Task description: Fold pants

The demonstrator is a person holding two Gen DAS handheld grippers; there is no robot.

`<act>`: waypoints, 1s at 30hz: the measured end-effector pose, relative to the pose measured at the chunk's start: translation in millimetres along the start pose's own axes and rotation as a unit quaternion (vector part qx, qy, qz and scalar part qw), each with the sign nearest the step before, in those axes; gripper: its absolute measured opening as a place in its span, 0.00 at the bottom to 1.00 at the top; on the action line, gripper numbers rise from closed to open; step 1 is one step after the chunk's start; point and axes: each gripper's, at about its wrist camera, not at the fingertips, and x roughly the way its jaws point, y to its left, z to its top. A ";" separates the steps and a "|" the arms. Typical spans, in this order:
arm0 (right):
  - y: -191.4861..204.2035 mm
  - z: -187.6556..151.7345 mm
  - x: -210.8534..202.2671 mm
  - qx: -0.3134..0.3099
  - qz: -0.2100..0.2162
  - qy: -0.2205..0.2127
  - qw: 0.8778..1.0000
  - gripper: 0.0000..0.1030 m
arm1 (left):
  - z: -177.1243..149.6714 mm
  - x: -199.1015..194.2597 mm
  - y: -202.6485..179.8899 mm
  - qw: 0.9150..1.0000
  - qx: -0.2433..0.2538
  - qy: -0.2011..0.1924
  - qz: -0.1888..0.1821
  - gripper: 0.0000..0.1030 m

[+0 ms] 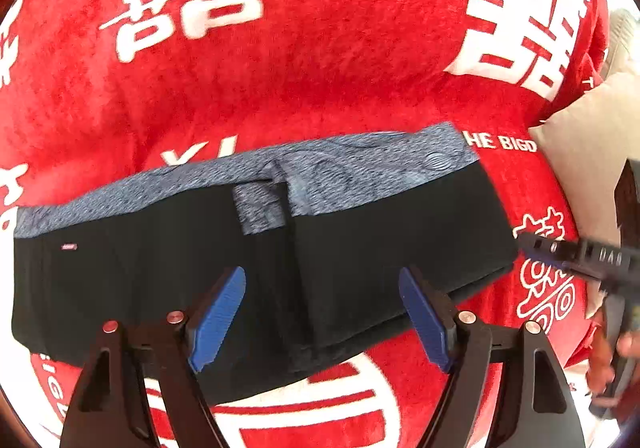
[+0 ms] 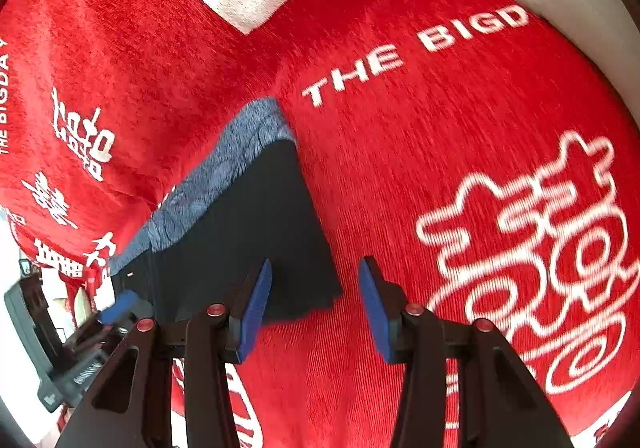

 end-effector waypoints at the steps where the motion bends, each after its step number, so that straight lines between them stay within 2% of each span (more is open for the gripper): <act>1: -2.6 0.3 -3.2 0.000 -0.003 -0.001 1.000 0.48 | 1.8 1.7 -2.1 1.000 -0.004 0.001 0.002 0.77; 4: 3.4 -3.6 -5.5 -0.016 -0.020 -0.007 1.000 0.48 | 6.7 5.1 -7.8 1.000 -0.007 -0.001 -0.001 0.77; 7: 13.7 -1.8 -6.9 -0.038 -0.033 -0.013 0.999 0.48 | 15.8 10.7 -14.9 1.000 0.001 -0.008 0.014 0.77; 10: 29.1 4.2 -8.5 -0.068 -0.030 -0.016 0.997 0.43 | 25.1 25.6 -16.3 0.999 0.000 -0.003 0.048 0.77; 11: 36.4 6.8 -7.8 -0.082 -0.030 -0.015 0.996 0.38 | 26.0 32.6 -13.1 0.998 -0.005 0.003 0.061 0.77; 13: 47.4 9.9 -4.2 -0.101 -0.034 -0.016 0.994 0.37 | 23.4 49.2 0.1 0.996 -0.028 0.027 0.079 0.77; 15: 55.7 10.4 3.9 -0.118 -0.038 -0.011 0.992 0.37 | 16.0 66.4 17.4 0.994 -0.052 0.058 0.077 0.79; 16: 58.9 9.1 12.4 -0.129 -0.047 -0.004 0.991 0.37 | 10.1 71.1 27.2 0.993 -0.069 0.064 0.065 0.84; 17: 60.9 7.5 19.1 -0.134 -0.055 0.000 0.989 0.37 | 6.5 72.0 33.7 0.993 -0.084 0.058 0.054 0.88; 19: 60.9 2.8 30.2 -0.140 -0.068 0.005 0.988 0.37 | 2.7 71.9 39.6 0.993 -0.093 0.054 0.044 0.88; 23: 61.1 -1.1 31.1 -0.147 -0.071 0.000 0.987 0.37 | -2.2 68.6 35.6 0.993 -0.088 0.050 0.055 0.88; 30: 62.5 -0.1 33.4 -0.168 -0.071 0.017 0.983 0.39 | -18.4 50.6 37.0 0.989 -0.117 0.053 0.074 0.88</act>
